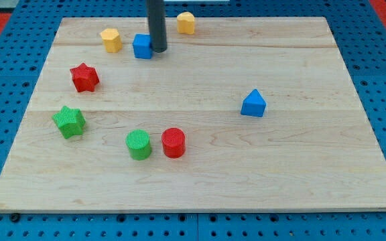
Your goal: Place the blue cube in between yellow hexagon and yellow heart
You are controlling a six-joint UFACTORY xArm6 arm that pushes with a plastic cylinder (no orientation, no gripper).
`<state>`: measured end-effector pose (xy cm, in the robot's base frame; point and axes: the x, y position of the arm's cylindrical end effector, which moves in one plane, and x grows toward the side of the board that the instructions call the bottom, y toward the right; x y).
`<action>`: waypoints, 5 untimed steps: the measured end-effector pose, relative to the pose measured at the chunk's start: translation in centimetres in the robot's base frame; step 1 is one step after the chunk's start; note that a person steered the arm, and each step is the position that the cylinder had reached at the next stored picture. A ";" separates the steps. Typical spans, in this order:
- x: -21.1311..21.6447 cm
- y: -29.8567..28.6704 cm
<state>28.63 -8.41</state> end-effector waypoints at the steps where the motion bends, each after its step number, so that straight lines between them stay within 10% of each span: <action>1: 1.0 -2.8; 5: 0.3 -5.2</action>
